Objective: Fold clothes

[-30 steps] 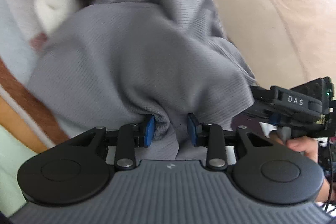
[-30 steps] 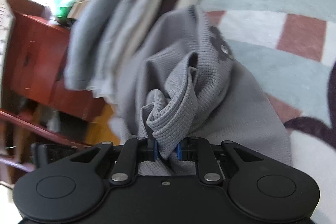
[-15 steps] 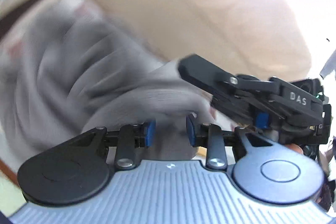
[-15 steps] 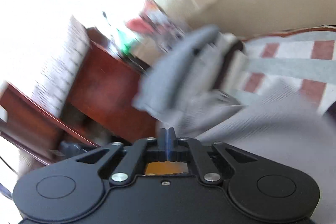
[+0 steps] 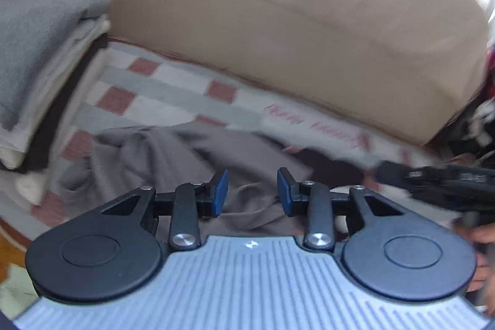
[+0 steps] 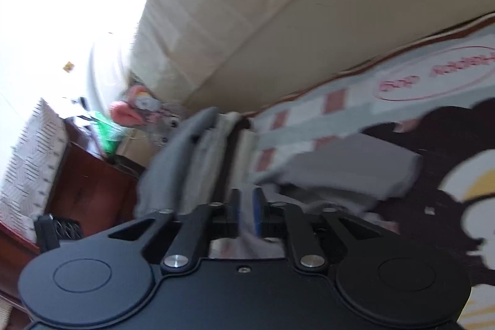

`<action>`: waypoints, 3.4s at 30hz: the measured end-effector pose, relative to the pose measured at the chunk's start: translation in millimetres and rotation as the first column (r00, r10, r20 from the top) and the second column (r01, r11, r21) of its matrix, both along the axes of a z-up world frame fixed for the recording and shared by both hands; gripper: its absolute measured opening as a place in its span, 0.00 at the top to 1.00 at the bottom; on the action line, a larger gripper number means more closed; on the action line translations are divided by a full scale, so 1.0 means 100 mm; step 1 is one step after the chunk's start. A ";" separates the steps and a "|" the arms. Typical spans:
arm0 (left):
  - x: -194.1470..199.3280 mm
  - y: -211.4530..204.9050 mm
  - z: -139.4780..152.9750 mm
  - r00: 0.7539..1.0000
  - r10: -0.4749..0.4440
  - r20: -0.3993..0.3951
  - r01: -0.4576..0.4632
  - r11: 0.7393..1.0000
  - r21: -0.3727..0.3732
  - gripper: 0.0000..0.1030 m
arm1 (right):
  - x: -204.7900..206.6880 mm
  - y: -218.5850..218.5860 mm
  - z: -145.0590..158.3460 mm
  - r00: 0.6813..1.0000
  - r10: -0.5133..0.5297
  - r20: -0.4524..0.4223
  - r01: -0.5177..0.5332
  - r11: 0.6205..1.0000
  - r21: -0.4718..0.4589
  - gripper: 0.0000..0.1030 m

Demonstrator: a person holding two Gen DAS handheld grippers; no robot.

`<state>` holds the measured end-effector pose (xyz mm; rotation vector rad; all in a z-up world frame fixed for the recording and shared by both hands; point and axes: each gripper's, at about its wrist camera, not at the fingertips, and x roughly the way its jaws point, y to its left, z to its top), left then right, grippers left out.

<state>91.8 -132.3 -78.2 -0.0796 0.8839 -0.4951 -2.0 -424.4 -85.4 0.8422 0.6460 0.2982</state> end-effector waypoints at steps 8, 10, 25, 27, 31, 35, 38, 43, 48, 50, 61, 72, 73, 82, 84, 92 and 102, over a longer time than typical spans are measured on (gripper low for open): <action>-0.06 0.06 -0.71 0.997 0.047 -0.059 -0.037 0.988 0.153 0.37 | 0.24 0.19 -0.89 0.969 -0.090 -0.230 0.058 0.988 -0.142 0.17; 0.05 0.07 -0.86 0.996 0.064 -0.066 -0.053 0.985 0.164 0.37 | 0.37 0.21 -1.04 0.967 -0.057 -0.249 0.034 0.995 -0.096 0.17; 0.21 0.43 -1.20 0.978 0.195 -0.079 -0.173 0.958 0.227 0.34 | 1.01 0.31 -1.18 0.964 0.139 -0.227 -0.168 0.979 -0.115 0.18; 0.21 0.49 -1.23 0.971 0.217 -0.101 -0.191 0.958 0.215 0.33 | 1.01 0.30 -1.19 0.964 0.168 -0.207 -0.190 0.977 -0.092 0.18; 0.25 0.59 -1.32 0.956 0.264 -0.130 -0.233 0.949 0.213 0.26 | 1.02 0.21 -1.31 0.953 0.201 -0.228 -0.213 0.977 -0.028 0.18; 0.30 0.69 -1.42 0.938 0.310 -0.158 -0.274 0.938 0.212 0.25 | 0.91 0.20 -1.43 0.955 0.204 -0.213 -0.208 0.978 0.005 0.17; 0.41 0.82 -1.47 0.911 0.331 -0.245 -0.311 0.943 0.117 0.24 | 0.93 0.32 -1.50 0.954 0.217 -0.208 -0.214 0.976 0.041 0.17; 0.56 0.89 -1.54 0.910 0.256 -0.327 -0.269 0.963 0.008 0.23 | 1.15 0.55 -1.56 0.951 0.233 -0.204 -0.216 0.971 0.102 0.21; 0.43 0.76 -1.49 0.930 0.157 -0.332 -0.212 0.968 -0.136 0.63 | 1.15 0.79 -1.77 0.904 0.348 -0.247 -0.269 0.915 0.301 0.84; 0.40 0.67 -1.46 0.933 0.123 -0.339 -0.185 0.970 -0.158 0.66 | 1.03 0.81 -1.87 0.904 0.355 -0.240 -0.261 0.900 0.349 0.87; 0.32 0.21 -0.99 0.931 -0.053 -0.360 -0.089 0.926 -0.367 0.69 | 0.56 0.33 -1.44 0.928 0.336 -0.162 -0.214 0.836 0.505 0.90; 0.20 -1.11 -0.01 0.888 -0.435 -0.151 0.330 0.829 -0.451 0.69 | -0.39 -0.79 -0.41 0.992 0.123 0.020 -0.118 0.873 0.473 0.90; 0.18 -1.27 0.09 0.884 -0.448 -0.130 0.366 0.839 -0.404 0.69 | -0.48 -0.89 -0.32 0.995 0.095 0.024 -0.095 0.889 0.448 0.90; -0.31 -2.24 -0.03 0.860 -0.500 0.108 0.444 0.834 0.328 0.53 | -1.14 -1.58 -0.11 0.930 -0.342 -0.130 0.330 0.938 -0.107 0.89; -0.33 -2.12 -0.15 0.849 -0.498 0.179 0.400 0.825 0.399 0.49 | -1.31 -1.59 -0.13 0.906 -0.410 -0.105 0.371 0.889 -0.269 0.89; -0.13 -1.32 -0.60 0.914 -0.406 0.023 0.392 0.896 0.208 0.41 | -1.34 -1.28 -0.34 0.906 -0.395 -0.150 0.280 0.827 -0.487 0.40; -0.27 -1.18 -0.78 0.888 -0.458 -0.046 0.459 0.889 0.007 0.41 | -1.04 -1.22 -0.67 0.950 -0.244 -0.194 0.150 0.903 -0.401 0.39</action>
